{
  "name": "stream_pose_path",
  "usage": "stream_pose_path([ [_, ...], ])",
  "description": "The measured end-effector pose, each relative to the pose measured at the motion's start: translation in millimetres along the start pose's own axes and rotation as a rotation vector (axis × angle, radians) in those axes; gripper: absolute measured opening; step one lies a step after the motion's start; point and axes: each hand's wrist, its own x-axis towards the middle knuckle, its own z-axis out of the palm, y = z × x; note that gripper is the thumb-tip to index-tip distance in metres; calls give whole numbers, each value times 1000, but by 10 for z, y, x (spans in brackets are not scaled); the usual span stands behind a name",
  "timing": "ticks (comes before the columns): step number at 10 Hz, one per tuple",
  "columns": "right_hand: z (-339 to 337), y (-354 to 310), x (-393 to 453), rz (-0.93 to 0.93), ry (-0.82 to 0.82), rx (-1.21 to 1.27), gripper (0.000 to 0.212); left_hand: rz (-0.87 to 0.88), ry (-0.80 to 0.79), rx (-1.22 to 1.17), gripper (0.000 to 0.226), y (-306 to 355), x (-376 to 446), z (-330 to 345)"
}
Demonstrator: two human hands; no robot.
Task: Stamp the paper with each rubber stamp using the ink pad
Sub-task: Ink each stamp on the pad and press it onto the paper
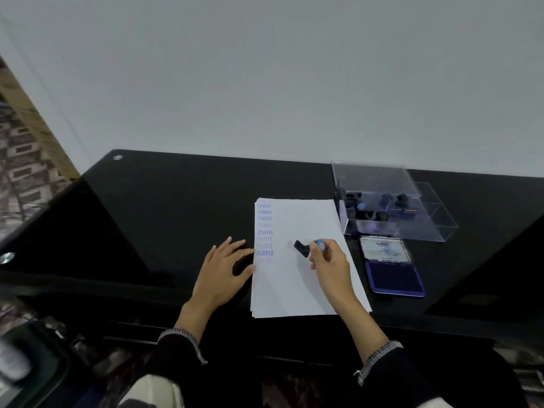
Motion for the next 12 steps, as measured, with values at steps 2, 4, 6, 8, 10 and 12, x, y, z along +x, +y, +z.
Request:
stream_pose_path([
  [2, -4, 52, 23, 12, 18, 30, 7, 0, 32, 44, 53, -38, 17, 43],
  [4, 70, -83, 32, -126, -109, -192, 10, 0, 52, 71, 61, -43, 19, 66],
  [6, 315, -330, 4, -297, -476, -708, 15, -1, 57, 85, 48, -66, 33, 80],
  [8, 460, -329, 5, -341, -487, -884, 28, -9, 69, 68, 37, -65, 36, 86],
  [10, 517, -286, -32, -353, -449, -941, 31, -15, 70, 77, 37, -75, 41, 95],
  [12, 545, -250, -70, -360, -406, -938, 32, -7, 82, 62, 37, -76, 36, 92],
])
